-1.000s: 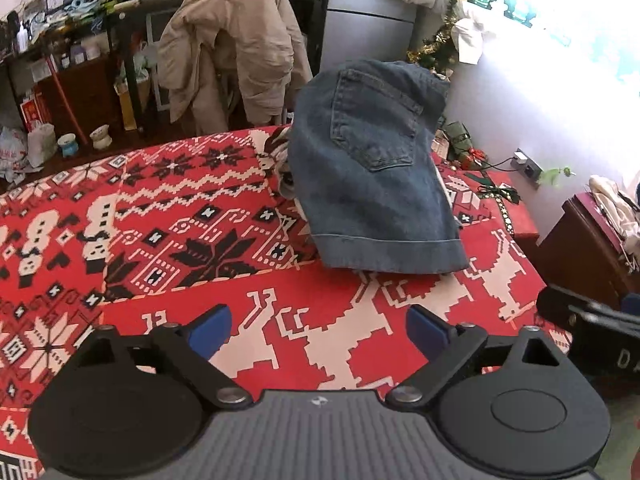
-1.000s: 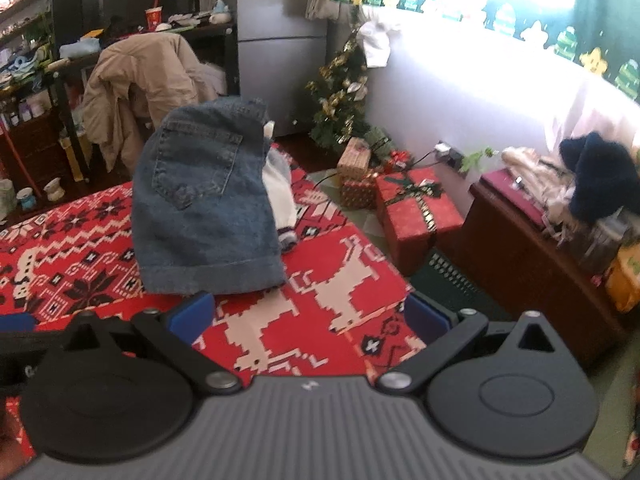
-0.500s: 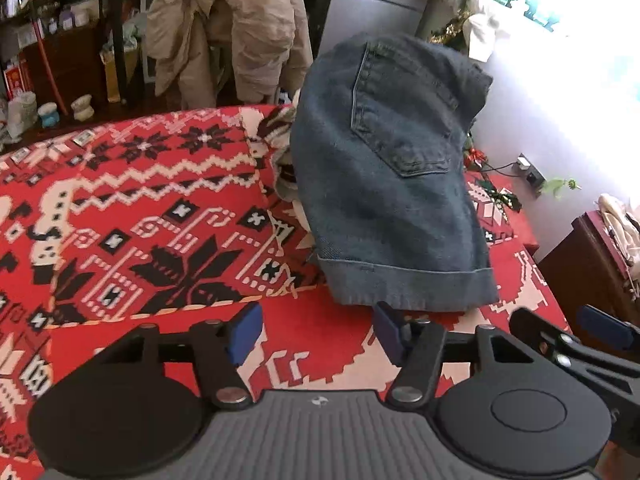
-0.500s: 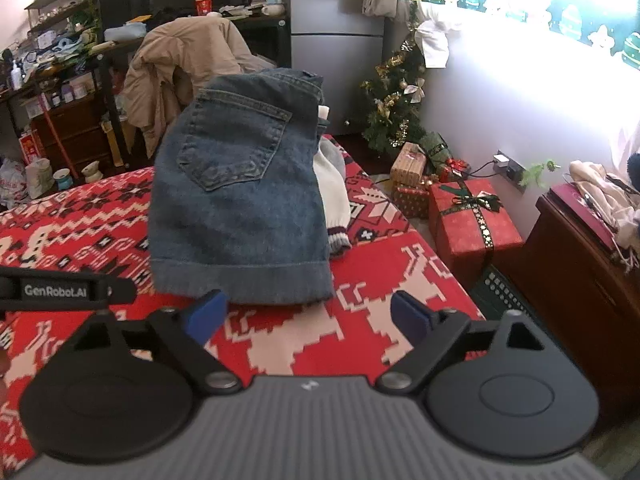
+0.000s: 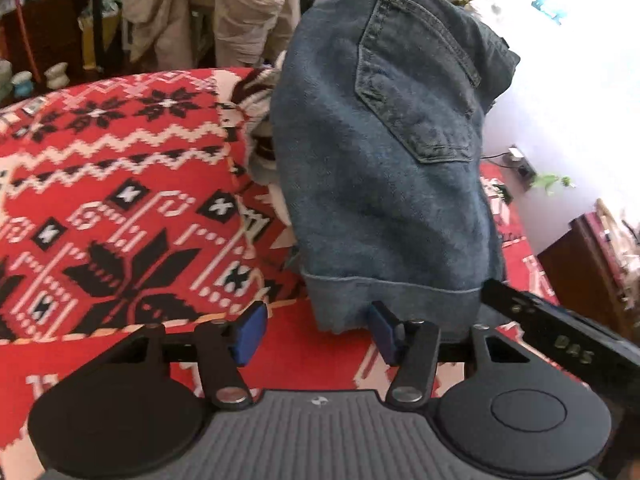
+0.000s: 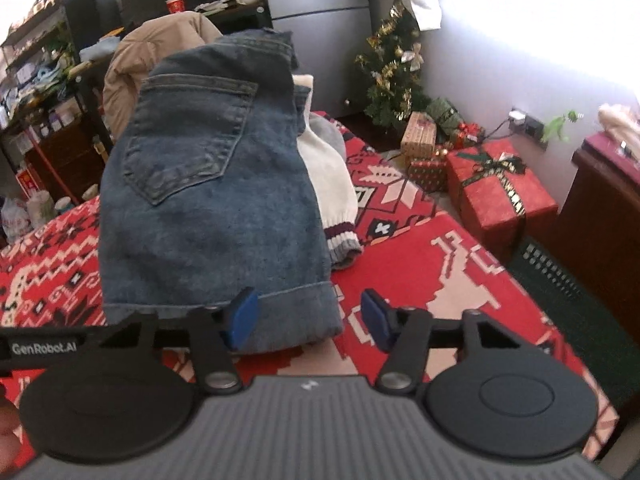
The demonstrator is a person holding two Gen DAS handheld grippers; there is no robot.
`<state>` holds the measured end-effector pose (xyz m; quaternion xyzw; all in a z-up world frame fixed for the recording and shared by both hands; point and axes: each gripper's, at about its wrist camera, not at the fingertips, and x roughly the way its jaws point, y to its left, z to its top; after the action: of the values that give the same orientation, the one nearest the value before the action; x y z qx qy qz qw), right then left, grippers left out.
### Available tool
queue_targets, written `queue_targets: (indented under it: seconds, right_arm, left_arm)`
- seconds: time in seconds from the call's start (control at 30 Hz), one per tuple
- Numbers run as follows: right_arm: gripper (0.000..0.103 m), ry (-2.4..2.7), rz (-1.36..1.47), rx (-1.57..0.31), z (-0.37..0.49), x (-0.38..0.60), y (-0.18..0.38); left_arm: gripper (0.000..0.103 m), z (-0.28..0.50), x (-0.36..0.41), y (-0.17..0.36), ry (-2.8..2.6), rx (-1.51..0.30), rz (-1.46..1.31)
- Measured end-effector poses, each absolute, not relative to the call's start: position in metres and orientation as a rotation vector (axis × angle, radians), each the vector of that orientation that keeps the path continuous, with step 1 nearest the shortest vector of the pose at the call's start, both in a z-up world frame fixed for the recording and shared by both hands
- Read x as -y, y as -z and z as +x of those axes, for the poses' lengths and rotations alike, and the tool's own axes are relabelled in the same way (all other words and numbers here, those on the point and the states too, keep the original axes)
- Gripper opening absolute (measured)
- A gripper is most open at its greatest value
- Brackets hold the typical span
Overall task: Fold clothes
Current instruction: 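Close the left and right grippers on the hem of the denim shorts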
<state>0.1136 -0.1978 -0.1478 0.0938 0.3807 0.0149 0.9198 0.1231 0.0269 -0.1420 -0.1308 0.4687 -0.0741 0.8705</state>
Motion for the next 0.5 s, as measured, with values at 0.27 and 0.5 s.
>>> queue_targets:
  seconds: [0.27,0.5]
  right_arm:
    - [0.036,-0.019,0.292,-0.794,0.134,0.206,0.163]
    - [0.008,0.007,0.272,-0.763,0.123,0.196,0.152]
  left_arm:
    - [0.019,0.138,-0.027,0.147,0.174,-1.028,-0.354]
    - [0.009,0.115,-0.01,0.12,0.146,-0.966,-0.218]
